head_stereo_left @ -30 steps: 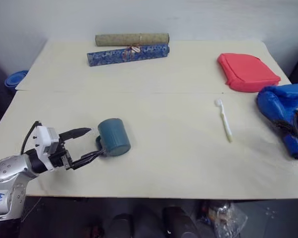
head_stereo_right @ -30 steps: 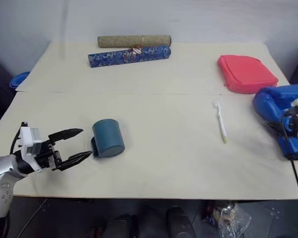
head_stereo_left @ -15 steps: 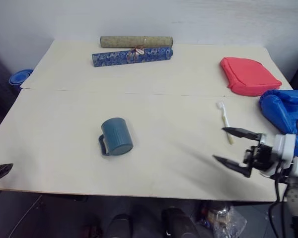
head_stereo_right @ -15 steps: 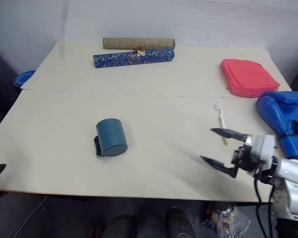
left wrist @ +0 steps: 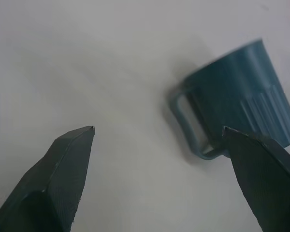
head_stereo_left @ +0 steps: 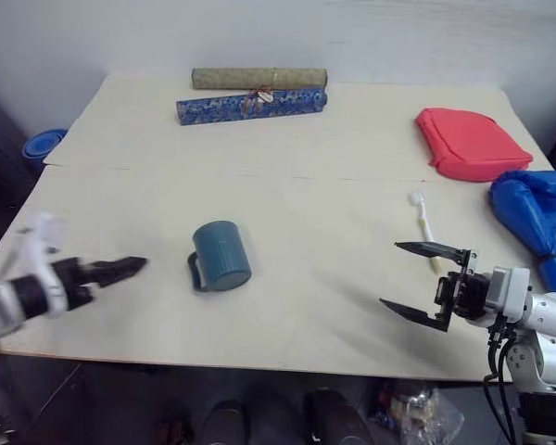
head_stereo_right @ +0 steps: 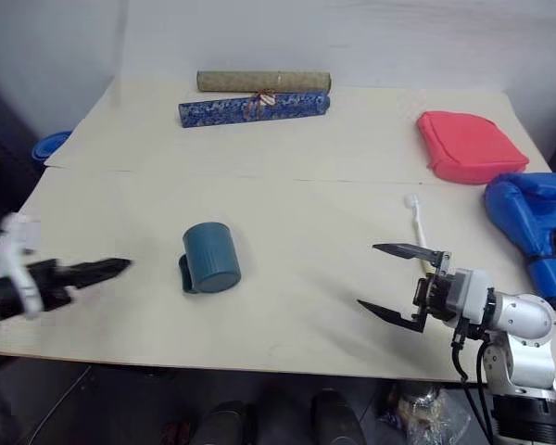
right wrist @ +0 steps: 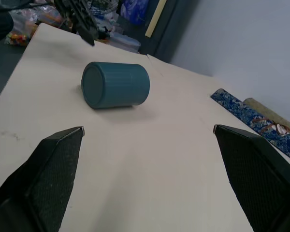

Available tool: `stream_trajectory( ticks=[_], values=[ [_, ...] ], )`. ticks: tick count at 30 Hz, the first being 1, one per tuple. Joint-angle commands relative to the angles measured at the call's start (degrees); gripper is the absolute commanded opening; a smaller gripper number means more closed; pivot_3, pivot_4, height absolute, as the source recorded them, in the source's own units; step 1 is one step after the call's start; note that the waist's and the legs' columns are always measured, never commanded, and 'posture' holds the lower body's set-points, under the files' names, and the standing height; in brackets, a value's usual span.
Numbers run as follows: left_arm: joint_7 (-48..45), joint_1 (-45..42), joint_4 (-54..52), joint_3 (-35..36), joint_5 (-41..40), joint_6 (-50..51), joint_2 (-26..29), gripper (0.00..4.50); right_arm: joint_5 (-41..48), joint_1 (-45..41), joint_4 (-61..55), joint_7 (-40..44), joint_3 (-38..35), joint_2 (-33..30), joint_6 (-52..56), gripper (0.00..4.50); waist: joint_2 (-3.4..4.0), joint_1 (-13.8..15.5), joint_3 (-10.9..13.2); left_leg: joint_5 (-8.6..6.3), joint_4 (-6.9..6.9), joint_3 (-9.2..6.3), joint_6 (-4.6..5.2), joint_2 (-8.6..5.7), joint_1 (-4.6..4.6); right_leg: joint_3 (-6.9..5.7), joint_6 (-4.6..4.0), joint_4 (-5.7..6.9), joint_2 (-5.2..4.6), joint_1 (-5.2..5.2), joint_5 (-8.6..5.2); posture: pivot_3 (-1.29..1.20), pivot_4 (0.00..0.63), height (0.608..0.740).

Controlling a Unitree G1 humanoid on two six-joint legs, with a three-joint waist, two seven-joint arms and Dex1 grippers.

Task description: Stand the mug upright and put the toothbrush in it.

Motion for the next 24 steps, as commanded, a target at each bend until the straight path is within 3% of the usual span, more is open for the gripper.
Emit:
stream_trajectory(
  ticks=[1,3,8,14,18,24],
  values=[
    [11.4,-2.6,-2.7,-1.5,-1.7,0.2,-3.9,4.5,0.8,1.1,-1.5,-0.6,-0.5,-0.7,-1.8,4.47,-0.17,0.0,0.0,-0.02,0.07,-0.02,-0.03,0.08,-0.02,0.0,0.0,0.0,0.07,0.0,0.0,0.0,0.15,0.74],
    [17.1,-4.9,-2.4,-1.8,-2.3,0.2,-8.6,4.5,1.1,2.1,-2.3,-1.1,-0.9,-0.6,-2.2,4.47,-0.18,0.3,0.0,0.01,0.1,-0.07,-0.09,0.12,-0.02,-0.02,0.0,-0.02,0.12,0.0,0.0,0.0,0.15,0.74],
    [22.7,-8.5,1.0,-4.0,-1.6,0.2,-14.3,4.5,2.2,5.5,-4.6,-1.1,-1.3,-0.6,-3.4,4.47,-0.16,0.7,0.0,0.04,0.31,-0.07,-0.14,0.07,0.04,-0.01,0.0,-0.05,0.11,0.07,0.0,0.0,0.15,0.74],
    [22.1,-9.4,6.0,-15.2,-2.7,0.2,-10.6,4.5,2.9,6.7,-5.4,-1.5,-0.6,-0.3,-3.8,4.47,-0.05,0.8,-0.1,0.04,0.37,-0.09,-0.15,0.02,0.07,-0.01,0.0,-0.03,0.09,0.13,0.0,0.0,0.15,0.74],
    [21.9,-10.9,6.3,-21.4,-1.7,0.2,-9.9,3.65,2.6,5.9,-7.8,-4.4,0.2,-0.1,-2.3,4.5,0.33,1.0,-0.3,0.04,0.36,-0.1,-0.15,-0.05,0.12,0.0,0.0,-0.05,0.04,0.19,0.0,0.0,0.15,0.74],
    [21.1,-10.3,5.5,-25.5,0.2,0.2,-10.6,1.77,2.5,5.6,-11.5,-9.1,1.1,-0.5,1.0,4.5,0.48,1.2,-0.4,0.04,0.36,-0.1,-0.14,-0.06,0.13,0.01,0.0,-0.06,0.04,0.21,0.0,0.0,0.15,0.74]
  ],
)
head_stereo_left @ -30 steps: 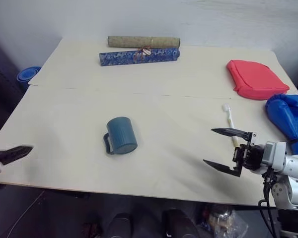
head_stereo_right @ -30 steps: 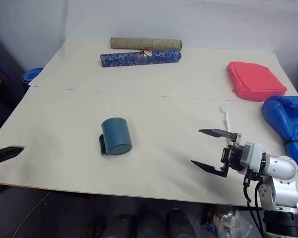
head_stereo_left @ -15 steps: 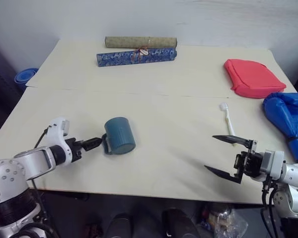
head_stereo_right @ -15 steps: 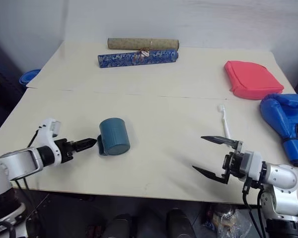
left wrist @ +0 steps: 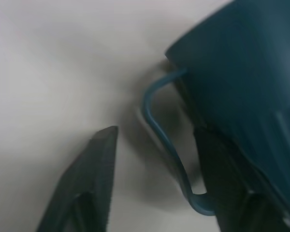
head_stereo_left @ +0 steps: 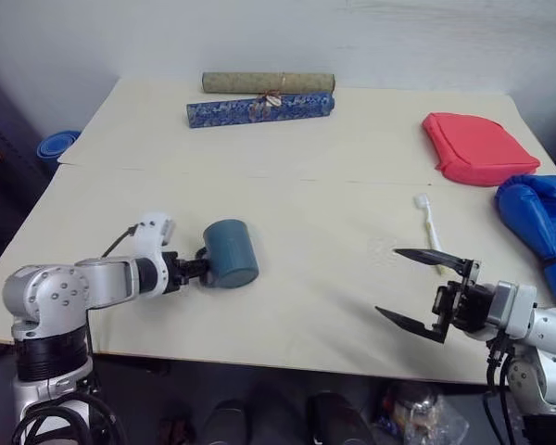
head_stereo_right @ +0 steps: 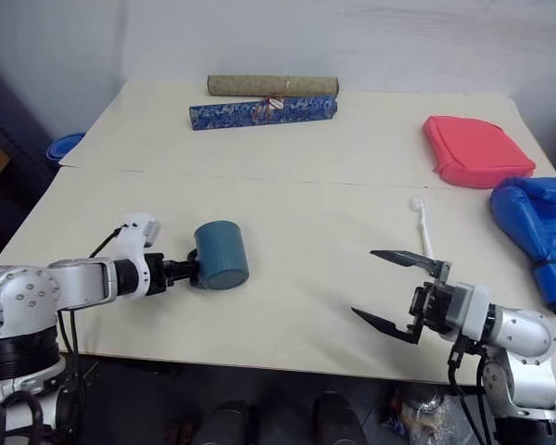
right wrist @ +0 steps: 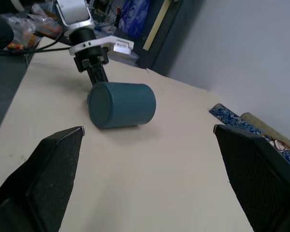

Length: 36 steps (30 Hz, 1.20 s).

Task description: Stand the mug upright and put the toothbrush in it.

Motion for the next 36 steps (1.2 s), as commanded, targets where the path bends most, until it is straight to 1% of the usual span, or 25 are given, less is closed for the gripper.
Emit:
stream_trajectory(
  ticks=[1,3,5,6,8,11,12,13,14,15,16,18,19,22,24,27,28,31,35,36],
  values=[
    [-0.7,2.8,0.9,-3.1,1.4,1.9,-1.1,1.46,1.0,0.0,-2.8,-2.4,-0.4,-0.6,1.3,4.5,0.01,0.1,0.0,0.0,0.0,0.0,0.0,0.0,0.0,0.0,0.0,-0.01,0.0,0.01,0.0,0.0,0.15,0.74],
    [-1.2,3.1,0.5,-2.3,2.2,1.9,-1.7,0.81,1.1,0.1,-3.2,-3.1,-0.6,-0.7,1.8,4.5,0.02,0.1,0.0,0.0,0.0,0.01,0.0,0.0,0.0,0.01,0.0,-0.02,0.01,0.01,0.0,0.0,0.15,0.74],
    [-1.6,2.6,0.4,0.1,3.2,1.0,-3.5,0.23,1.1,0.1,-3.5,-3.6,-0.7,-0.9,2.3,4.5,0.02,0.1,0.0,0.0,0.0,0.01,0.0,0.0,0.01,0.02,0.0,-0.02,0.01,0.01,0.0,0.0,0.15,0.74],
    [-2.2,1.9,0.5,2.3,2.9,-0.6,-5.1,0.03,1.1,0.0,-3.6,-4.0,-0.9,-0.9,2.6,4.5,0.01,0.2,0.0,0.0,-0.01,0.01,0.0,-0.01,0.0,0.02,0.0,-0.02,0.01,0.01,0.0,0.0,0.15,0.74],
    [-5.1,0.6,0.1,5.6,1.5,-5.3,-7.4,0.03,1.1,-0.1,-3.9,-5.0,-1.2,-1.0,3.2,4.5,-0.02,0.6,0.0,0.0,0.03,0.01,0.01,0.0,-0.01,0.01,0.0,-0.03,0.01,0.01,0.0,0.0,0.15,0.74],
    [-21.9,0.7,-5.0,4.5,-0.4,-19.4,-5.9,0.03,0.9,0.1,-4.3,-6.5,-1.8,-1.0,3.9,4.5,-0.38,0.8,0.2,0.01,0.13,0.0,-0.02,0.08,-0.19,-0.01,0.0,-0.03,0.11,-0.14,0.0,0.0,0.15,0.74],
    [-27.7,1.6,-6.7,2.8,0.8,-24.7,-4.9,0.03,0.9,0.2,-4.4,-6.8,-1.9,-1.1,4.0,4.5,-0.42,0.8,0.2,0.01,0.13,-0.01,-0.06,0.1,-0.21,-0.03,0.0,-0.04,0.13,-0.17,0.0,0.0,0.15,0.74],
    [-33.2,2.8,-7.7,0.4,3.7,-31.1,-4.1,0.03,0.8,0.4,-4.6,-7.2,-2.0,-1.1,4.1,4.5,-0.42,0.8,0.2,-0.01,0.12,0.0,-0.09,0.11,-0.21,-0.04,0.0,-0.07,0.13,-0.17,0.0,0.0,0.15,0.74],
    [-37.5,4.1,-7.5,-3.0,9.2,-40.2,-3.4,0.03,0.7,0.4,-4.7,-7.5,-2.0,-1.1,4.3,4.5,-0.39,0.8,0.2,-0.02,0.08,0.0,-0.11,0.11,-0.22,-0.04,0.0,-0.13,0.13,-0.17,0.0,0.0,0.15,0.74],
    [-43.2,5.4,-6.5,-7.4,15.6,-51.7,-3.2,0.03,0.6,0.4,-4.8,-7.9,-2.0,-1.0,4.3,4.5,-0.31,0.8,0.2,-0.03,0.03,0.02,-0.11,0.1,-0.21,-0.04,-0.01,-0.18,0.12,-0.15,0.0,0.0,0.15,0.74],
    [-46.4,5.5,-3.8,-12.1,22.4,-62.4,-3.3,0.03,0.4,0.3,-4.9,-8.3,-1.8,-1.0,4.5,4.5,-0.24,0.8,0.2,-0.03,-0.03,0.06,-0.11,0.08,-0.18,-0.02,-0.01,-0.25,0.12,-0.14,0.0,0.0,0.15,0.74],
    [-45.0,2.5,4.5,-18.4,33.1,-77.7,-6.5,0.03,-0.1,-0.1,-5.5,-9.5,-1.2,-0.8,4.8,4.5,-0.22,1.1,0.2,-0.01,-0.21,0.3,-0.08,0.06,-0.03,0.05,0.0,-0.4,0.16,-0.04,0.0,0.0,0.15,0.74],
    [-42.6,0.1,9.9,-21.6,38.9,-84.5,-8.3,0.03,-0.4,-0.6,-6.0,-10.3,-0.9,-0.8,5.1,4.5,-0.25,1.3,0.2,0.02,-0.21,0.27,-0.03,0.05,-0.04,0.08,0.01,-0.43,0.15,-0.02,0.01,0.0,0.15,0.74],
    [-38.3,-4.0,22.2,-28.0,52.5,-103.8,-10.9,0.03,-0.9,-1.6,-6.7,-12.0,-0.8,-0.7,5.8,4.5,-0.45,1.4,0.3,0.08,-0.14,0.36,0.08,0.03,-0.1,0.29,0.17,-0.46,0.27,-0.08,0.1,0.0,0.15,0.74],
    [-34.4,-6.2,31.9,-31.0,58.4,-114.9,-13.5,0.03,-1.3,-1.7,-6.9,-12.7,-0.9,-0.8,5.9,4.5,-0.46,1.1,0.3,0.02,-0.18,0.5,0.17,0.07,-0.1,0.44,0.24,-0.46,0.27,-0.12,0.13,0.0,0.15,0.74],
    [-30.1,-8.6,42.5,-33.1,63.8,-125.6,-15.6,0.03,-2.0,-1.4,-7.1,-13.2,-0.9,-1.0,5.5,4.5,-0.48,1.0,0.3,-0.09,-0.27,0.76,0.35,0.08,-0.08,0.56,0.27,-0.44,0.23,-0.27,0.15,0.0,0.15,0.74],
    [-28.9,-9.2,44.9,-33.6,65.3,-128.8,-15.9,0.03,-2.2,-1.4,-7.2,-13.3,-0.9,-1.1,5.4,4.5,-0.48,1.1,0.3,-0.1,-0.26,0.79,0.37,0.08,-0.08,0.57,0.27,-0.45,0.2,-0.29,0.15,0.0,0.15,0.74],
    [-29.0,-9.6,50.4,-33.3,63.9,-130.5,-18.2,0.03,-1.9,-0.7,-7.7,-14.0,-1.9,-1.2,5.3,4.5,-0.49,1.2,0.3,-0.1,-0.19,0.86,0.38,0.06,-0.04,0.59,0.3,-0.38,0.13,-0.28,0.16,0.0,0.15,0.74],
    [-33.0,-8.2,50.7,-32.5,60.1,-128.3,-18.8,0.03,-1.4,1.7,-8.8,-14.2,-2.7,-1.5,5.3,4.5,-0.52,1.6,0.3,-0.13,0.11,0.77,0.43,0.08,-0.03,0.62,0.33,-0.28,0.11,-0.15,0.18,0.0,0.15,0.74],
    [-34.4,-7.6,49.5,-32.3,58.9,-126.5,-18.6,0.41,-1.4,2.0,-9.0,-14.4,-2.8,-1.6,5.4,4.5,-0.52,1.5,0.3,-0.14,0.15,0.78,0.45,0.07,-0.03,0.63,0.33,-0.25,0.1,-0.14,0.18,0.0,0.15,0.74]
  ],
)
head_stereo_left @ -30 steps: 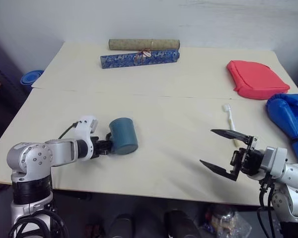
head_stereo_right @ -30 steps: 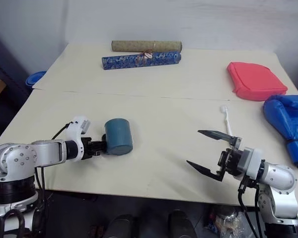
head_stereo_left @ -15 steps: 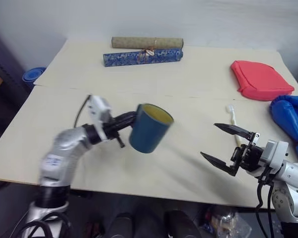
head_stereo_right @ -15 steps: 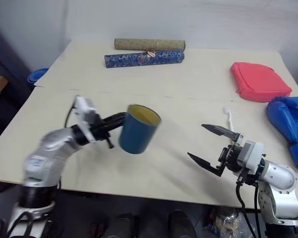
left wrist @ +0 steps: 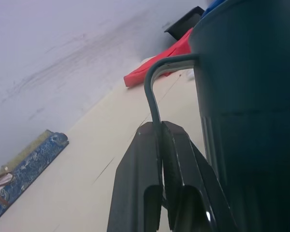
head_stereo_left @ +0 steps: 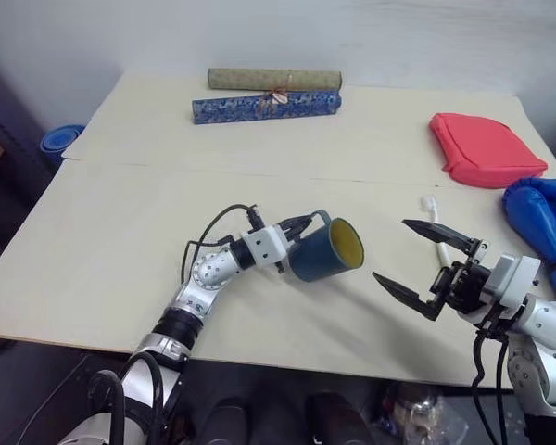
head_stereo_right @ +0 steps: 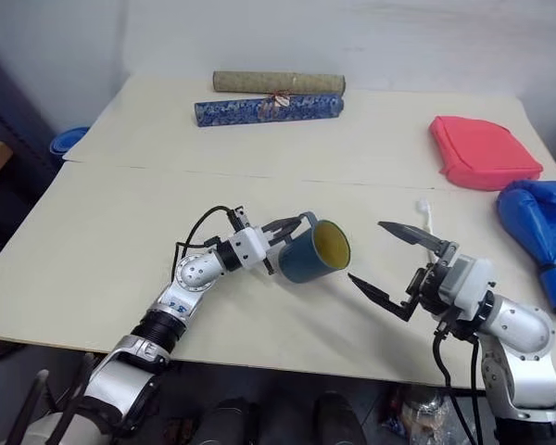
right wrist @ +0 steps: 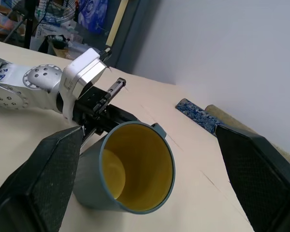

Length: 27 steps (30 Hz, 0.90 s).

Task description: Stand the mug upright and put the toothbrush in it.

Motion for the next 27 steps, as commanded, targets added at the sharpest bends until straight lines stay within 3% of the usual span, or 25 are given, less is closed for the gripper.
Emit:
stream_trajectory(
  ticks=[1,10,14,16,21,23,27],
  values=[
    [-5.8,3.1,-2.1,-0.6,-2.8,6.2,0.6,0.53,0.7,1.0,-2.7,-0.9,-2.5,-1.1,-0.2,4.5,0.01,-0.1,0.0,-0.01,0.01,0.0,0.01,0.0,0.0,0.01,0.0,0.01,0.0,0.0,0.0,0.0,0.15,0.74],
    [-9.4,5.6,-9.7,2.5,-5.1,16.0,3.1,3.12,0.8,2.5,-2.6,-1.5,-3.5,-1.2,-0.7,4.5,0.0,-0.5,0.0,0.0,-0.02,-0.01,0.0,0.04,-0.03,0.01,0.0,0.06,0.04,-0.07,0.0,0.0,0.15,0.74],
    [-16.2,7.3,-18.2,5.0,-12.1,27.7,6.2,4.35,2.5,3.4,-2.1,-4.2,-5.6,-1.3,2.5,4.5,0.0,-0.6,0.0,0.0,-0.05,-0.02,-0.01,0.06,-0.03,0.01,0.0,0.08,0.05,-0.07,0.0,0.0,0.15,0.74],
    [-19.6,8.5,-23.3,6.2,-15.4,32.8,9.0,4.46,3.0,4.1,-0.9,-4.3,-7.7,-2.1,3.0,4.5,0.01,-0.6,0.0,-0.01,-0.07,-0.03,-0.01,0.07,-0.04,0.01,-0.01,0.07,0.05,-0.08,0.0,0.0,0.15,0.74],
    [-37.5,13.8,-39.1,14.8,-37.8,57.2,24.5,4.46,4.8,11.8,7.3,1.1,-17.7,-4.9,2.4,4.5,0.01,-0.7,0.0,-0.01,-0.21,-0.09,-0.02,0.1,-0.04,-0.02,-0.02,0.05,0.04,-0.04,-0.01,0.0,0.15,0.74],
    [-41.2,15.7,-40.5,17.3,-39.8,59.6,29.7,4.46,4.6,14.0,11.2,1.7,-21.1,-5.0,1.5,4.5,0.05,-0.8,0.0,0.0,-0.4,-0.12,-0.03,0.11,0.0,-0.05,-0.03,0.01,0.04,-0.01,-0.01,0.0,0.15,0.74],
    [-45.1,20.0,-41.3,22.3,-41.0,58.9,34.6,4.46,2.5,17.4,17.9,3.4,-24.6,-5.5,-0.6,4.5,0.09,-0.7,0.0,-0.1,-0.48,-0.07,0.2,0.01,0.06,-0.01,-0.06,-0.27,-0.05,0.07,-0.03,0.0,0.15,0.74]
  ],
)
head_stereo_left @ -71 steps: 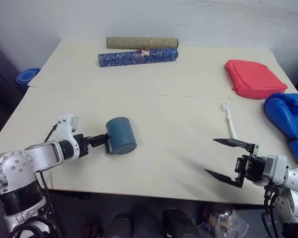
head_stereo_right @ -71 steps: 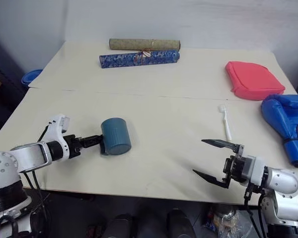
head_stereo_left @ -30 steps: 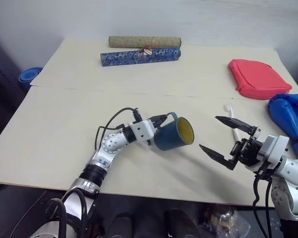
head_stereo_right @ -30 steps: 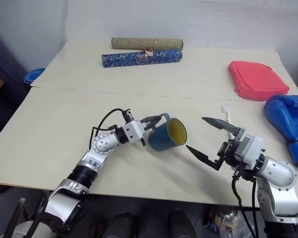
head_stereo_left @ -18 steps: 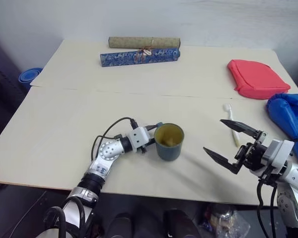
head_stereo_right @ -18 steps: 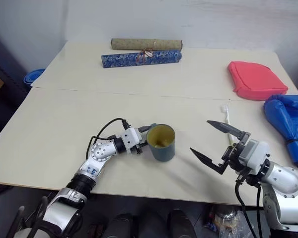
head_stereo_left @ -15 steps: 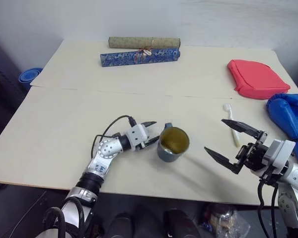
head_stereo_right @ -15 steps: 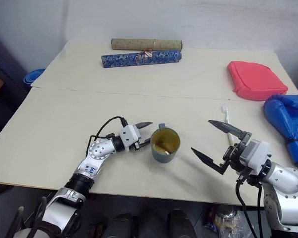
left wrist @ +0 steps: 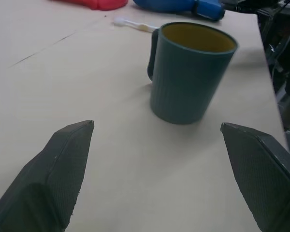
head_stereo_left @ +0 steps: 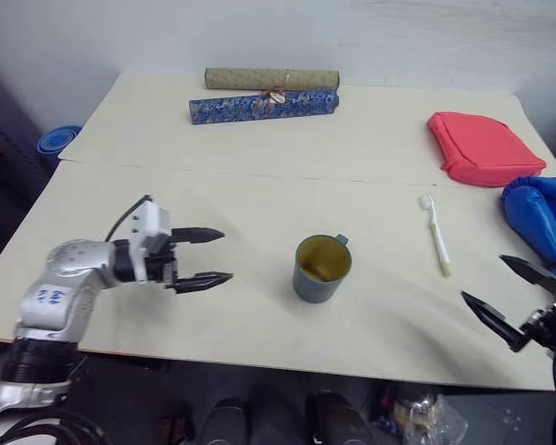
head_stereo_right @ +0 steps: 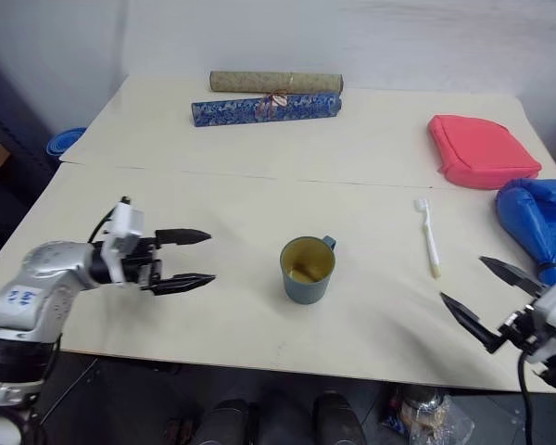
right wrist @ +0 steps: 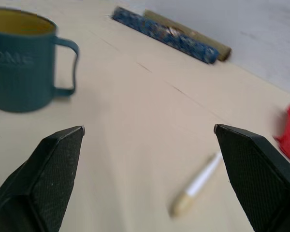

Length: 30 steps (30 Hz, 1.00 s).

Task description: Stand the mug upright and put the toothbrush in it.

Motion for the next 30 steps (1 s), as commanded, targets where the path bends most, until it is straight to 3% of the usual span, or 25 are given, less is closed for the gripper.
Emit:
stream_trajectory(
  ticks=[1,4,7,10,15,18,26,29,30],
  values=[
    [-4.2,3.9,-1.9,4.2,-1.6,-2.2,1.9,4.46,-1.7,1.7,1.7,-1.0,-3.0,-1.5,-0.2,4.5,0.0,-0.1,0.0,-0.06,-0.01,0.01,0.1,0.01,0.0,0.01,0.0,-0.02,0.01,0.0,0.0,0.0,0.15,0.74],
    [-4.9,5.7,-2.4,5.4,-1.8,-3.0,1.6,4.46,-6.0,0.6,-2.4,-10.0,-0.7,-5.9,13.0,4.5,0.04,-0.8,0.0,-0.07,-0.03,0.01,0.12,0.04,0.02,0.02,-0.01,-0.01,0.02,-0.02,-0.01,0.0,0.15,0.74],
    [-4.4,5.3,-3.4,5.0,-3.3,-0.1,1.1,4.46,-4.3,-7.4,-8.9,-19.6,4.8,-14.4,37.5,4.5,0.1,-2.1,0.1,0.02,-0.01,0.07,0.13,0.02,0.04,0.09,-0.02,0.07,-0.07,-0.03,0.0,0.0,0.15,0.74],
    [-3.0,5.2,-4.6,4.3,-3.6,1.7,0.1,4.46,-0.9,-22.4,-10.1,-25.6,12.4,-20.7,59.6,4.5,0.16,-2.9,0.1,0.11,-0.07,0.07,0.0,0.12,0.07,0.01,-0.06,0.16,-0.02,-0.1,0.02,0.0,0.15,0.74],
    [-1.5,6.6,-6.5,3.7,-2.5,1.2,-1.5,4.46,-3.2,-45.1,-2.3,-29.8,25.7,-21.9,79.8,4.5,0.17,-2.6,0.1,0.17,-0.22,-0.15,-0.16,0.15,-0.21,-0.13,-0.21,0.32,0.08,-0.57,-0.07,0.0,0.15,0.74],
    [-0.4,7.7,-7.6,3.9,-2.2,0.8,-2.2,4.46,-6.8,-54.6,5.4,-29.2,34.0,-20.7,83.2,4.5,0.17,-2.2,0.1,0.32,0.1,-0.04,-0.39,0.02,-1.26,-0.07,-0.19,0.57,-0.04,-1.56,-0.04,0.0,0.15,0.74],
    [1.1,11.5,-10.5,4.9,-2.4,0.1,-2.5,4.46,-14.5,-69.6,23.8,-24.2,48.0,-12.7,81.2,4.5,0.16,-2.3,0.1,0.29,0.16,0.26,-0.31,0.03,-1.52,0.1,-0.17,0.65,-0.06,-2.02,-0.03,0.0,0.15,0.74],
    [1.0,11.7,-11.0,4.5,-2.3,-0.1,-2.5,4.5,-17.2,-72.4,30.2,-23.0,49.7,-9.9,78.4,3.95,0.15,-2.7,0.1,0.31,0.3,0.25,-0.3,0.04,-1.52,0.1,-0.17,0.75,-0.04,-2.0,-0.03,0.0,0.15,0.74],
    [1.0,11.7,-11.2,4.4,-2.6,0.1,-2.5,4.5,-18.0,-73.1,31.8,-22.4,50.1,-9.5,77.5,3.55,0.14,-2.8,0.1,0.3,0.42,0.25,-0.3,0.04,-1.52,0.09,-0.16,0.8,-0.04,-1.97,-0.02,0.0,0.15,0.74]
  ],
)
